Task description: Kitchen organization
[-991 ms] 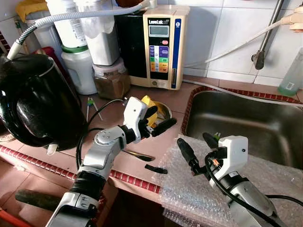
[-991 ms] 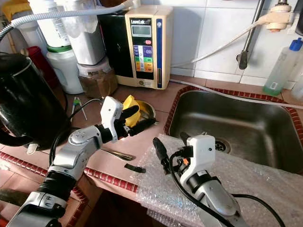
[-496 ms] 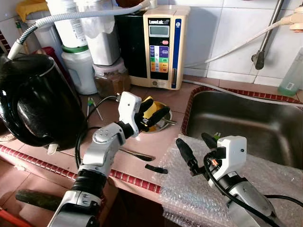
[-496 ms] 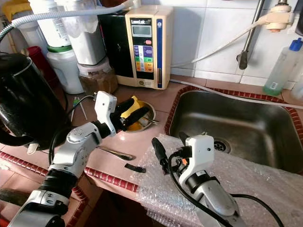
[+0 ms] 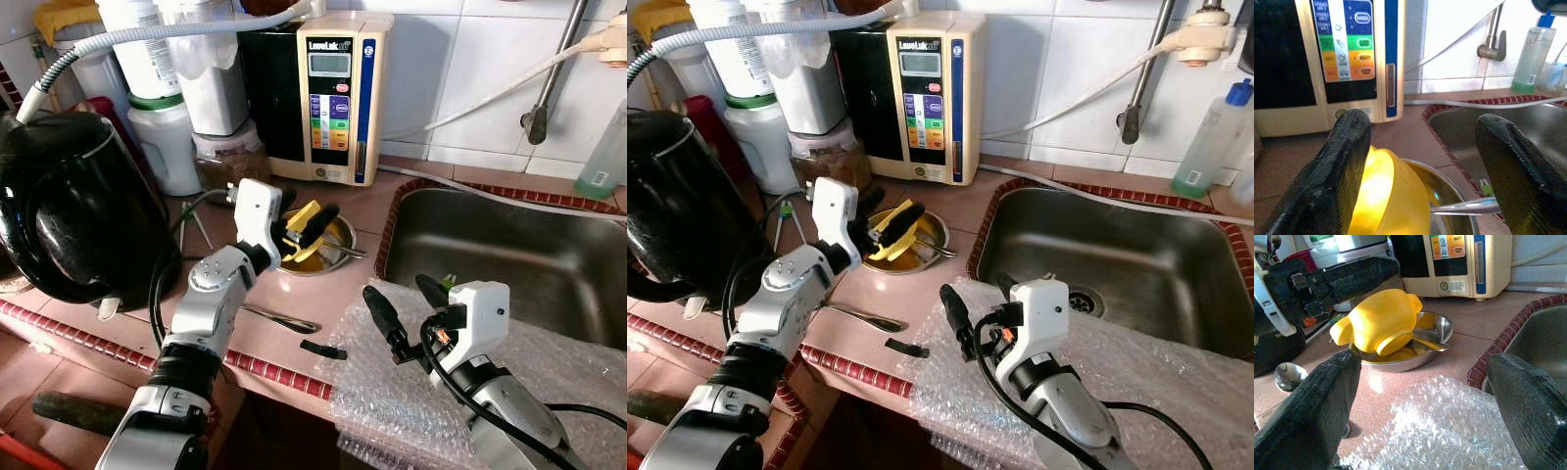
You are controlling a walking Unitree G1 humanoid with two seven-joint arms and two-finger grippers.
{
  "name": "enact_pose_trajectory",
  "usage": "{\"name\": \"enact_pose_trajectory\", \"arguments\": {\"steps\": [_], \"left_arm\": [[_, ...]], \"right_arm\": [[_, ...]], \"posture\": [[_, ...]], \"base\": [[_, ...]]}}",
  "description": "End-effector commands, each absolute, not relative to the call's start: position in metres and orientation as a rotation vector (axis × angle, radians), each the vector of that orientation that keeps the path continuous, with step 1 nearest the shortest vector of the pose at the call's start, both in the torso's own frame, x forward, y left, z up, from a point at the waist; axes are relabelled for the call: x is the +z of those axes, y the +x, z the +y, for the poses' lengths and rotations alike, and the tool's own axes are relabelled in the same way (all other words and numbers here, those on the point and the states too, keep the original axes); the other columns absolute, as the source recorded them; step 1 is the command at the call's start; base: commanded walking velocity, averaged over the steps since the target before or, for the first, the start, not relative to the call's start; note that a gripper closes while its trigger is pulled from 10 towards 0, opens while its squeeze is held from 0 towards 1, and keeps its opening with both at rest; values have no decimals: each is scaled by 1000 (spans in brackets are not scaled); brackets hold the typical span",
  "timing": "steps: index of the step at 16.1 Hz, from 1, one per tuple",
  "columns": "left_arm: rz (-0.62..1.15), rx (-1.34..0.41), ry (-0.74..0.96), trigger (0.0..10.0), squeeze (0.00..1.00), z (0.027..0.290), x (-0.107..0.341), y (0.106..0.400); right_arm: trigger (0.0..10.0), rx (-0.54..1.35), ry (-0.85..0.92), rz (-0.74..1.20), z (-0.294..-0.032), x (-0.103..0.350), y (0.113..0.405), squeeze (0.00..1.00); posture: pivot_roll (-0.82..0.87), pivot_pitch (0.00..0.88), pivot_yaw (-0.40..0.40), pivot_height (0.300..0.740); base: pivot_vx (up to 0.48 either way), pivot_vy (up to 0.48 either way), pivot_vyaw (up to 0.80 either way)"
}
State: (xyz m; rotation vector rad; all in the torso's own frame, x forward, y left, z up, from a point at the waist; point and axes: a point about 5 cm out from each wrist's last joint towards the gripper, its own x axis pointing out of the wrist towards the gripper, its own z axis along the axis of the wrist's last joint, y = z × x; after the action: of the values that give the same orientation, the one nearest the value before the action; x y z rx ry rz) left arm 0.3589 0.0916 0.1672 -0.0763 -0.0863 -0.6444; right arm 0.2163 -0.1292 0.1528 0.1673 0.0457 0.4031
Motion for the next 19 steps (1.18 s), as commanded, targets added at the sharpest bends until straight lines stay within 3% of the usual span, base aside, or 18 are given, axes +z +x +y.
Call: {"name": "enact_pose_trajectory", "arguments": {"steps": [1, 5, 14, 19], "left_arm": [[-84, -640, -36, 10000, 0, 94, 168, 361], [-16, -796, 111, 10000, 0, 85, 151, 352], [-42, -580, 134, 10000, 0, 102, 152, 366], [24, -617, 156, 10000, 0, 99, 140, 364]], "right_arm": [[10000, 407, 165, 38, -128, 154, 216, 0], [10000, 407, 166, 38, -128, 154, 216, 0], [10000, 413, 171, 40, -126, 153, 214, 0], [10000, 414, 170, 46, -126, 152, 212, 0]], "posture": [[-61, 0, 92, 740], [-61, 0, 92, 740], [-60, 0, 87, 740], [-64, 0, 85, 740]], "base": [[0, 0, 0], [0, 0, 0], [0, 0, 0], [0, 0, 0]]}}
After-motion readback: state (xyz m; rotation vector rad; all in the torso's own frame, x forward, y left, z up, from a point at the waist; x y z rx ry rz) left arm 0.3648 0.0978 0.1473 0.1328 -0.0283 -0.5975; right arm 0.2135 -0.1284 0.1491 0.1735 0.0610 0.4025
